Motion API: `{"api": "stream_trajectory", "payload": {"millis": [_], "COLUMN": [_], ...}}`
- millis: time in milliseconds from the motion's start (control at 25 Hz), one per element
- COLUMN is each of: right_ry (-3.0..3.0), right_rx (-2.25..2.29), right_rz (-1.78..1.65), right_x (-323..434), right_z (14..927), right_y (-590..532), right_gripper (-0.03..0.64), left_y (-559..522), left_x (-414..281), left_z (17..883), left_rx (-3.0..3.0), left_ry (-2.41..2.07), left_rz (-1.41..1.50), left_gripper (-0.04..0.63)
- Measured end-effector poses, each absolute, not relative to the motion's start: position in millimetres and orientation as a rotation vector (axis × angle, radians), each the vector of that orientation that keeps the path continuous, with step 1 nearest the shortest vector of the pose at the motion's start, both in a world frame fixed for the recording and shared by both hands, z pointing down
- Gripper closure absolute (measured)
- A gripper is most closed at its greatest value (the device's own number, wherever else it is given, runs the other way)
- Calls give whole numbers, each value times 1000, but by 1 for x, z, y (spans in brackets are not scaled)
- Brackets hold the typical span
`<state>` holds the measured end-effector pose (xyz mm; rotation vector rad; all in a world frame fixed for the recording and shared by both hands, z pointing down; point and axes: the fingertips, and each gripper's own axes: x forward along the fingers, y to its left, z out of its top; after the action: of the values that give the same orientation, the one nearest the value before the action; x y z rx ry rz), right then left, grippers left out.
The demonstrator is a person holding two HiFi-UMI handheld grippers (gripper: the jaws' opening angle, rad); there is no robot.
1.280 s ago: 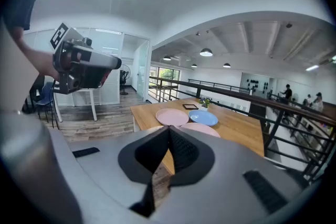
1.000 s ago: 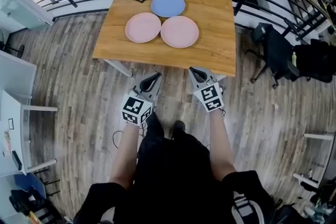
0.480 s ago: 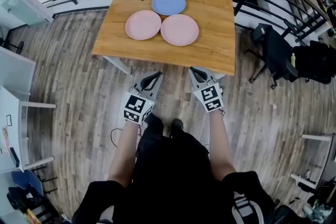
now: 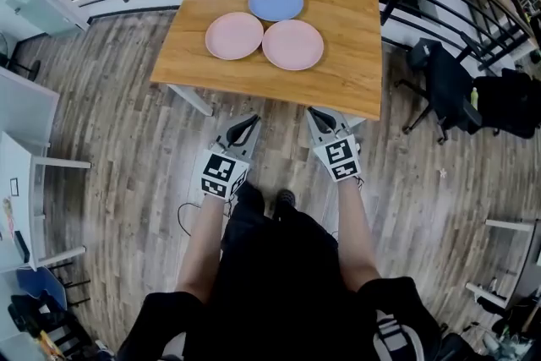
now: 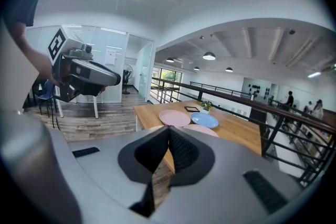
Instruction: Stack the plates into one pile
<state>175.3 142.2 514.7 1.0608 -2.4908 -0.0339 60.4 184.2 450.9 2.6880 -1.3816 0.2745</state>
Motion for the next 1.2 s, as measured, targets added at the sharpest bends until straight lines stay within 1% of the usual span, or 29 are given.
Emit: {"api": "stream_trajectory", "payload": {"millis": [280, 480, 720, 880, 960, 1000, 1040, 1080, 1200], "right_ry": [-2512, -2514, -2513, -2504, -2502, -2503, -2502, -2502, -2505], "right_rx": [1061, 1052, 1057, 1076, 1097, 1107, 1117, 1124, 1139], "right_rz": [-43, -44, -42, -44, -45, -45, -45, -45, -42], "right_x": [173, 168, 170, 173, 175, 176, 177, 178, 178], "right_z": [511, 510, 511, 511, 510, 509, 508, 507, 505], "right_y": [145, 147, 146, 144, 143, 143, 143, 142, 141], "right_gripper": [592, 569, 521, 461, 432, 419, 389, 374, 347], "left_y": [189, 191, 191, 189, 188, 188, 188, 188, 188], "left_x": [58, 59, 64, 63, 64, 63, 62, 61, 58], "left_z": [449, 448, 447, 447, 448, 448, 449, 449, 449], "left_rx": [2690, 2710, 2729, 2723, 2717, 2712, 2707, 2704, 2701], "left_ry": [-1401, -1377, -1370, -1374, -1379, -1381, -1384, -1386, -1393], "left_rz": [299, 306, 299, 298, 300, 301, 303, 304, 301], "left_gripper": [561, 561, 560, 558, 538, 512, 486, 471, 449]}}
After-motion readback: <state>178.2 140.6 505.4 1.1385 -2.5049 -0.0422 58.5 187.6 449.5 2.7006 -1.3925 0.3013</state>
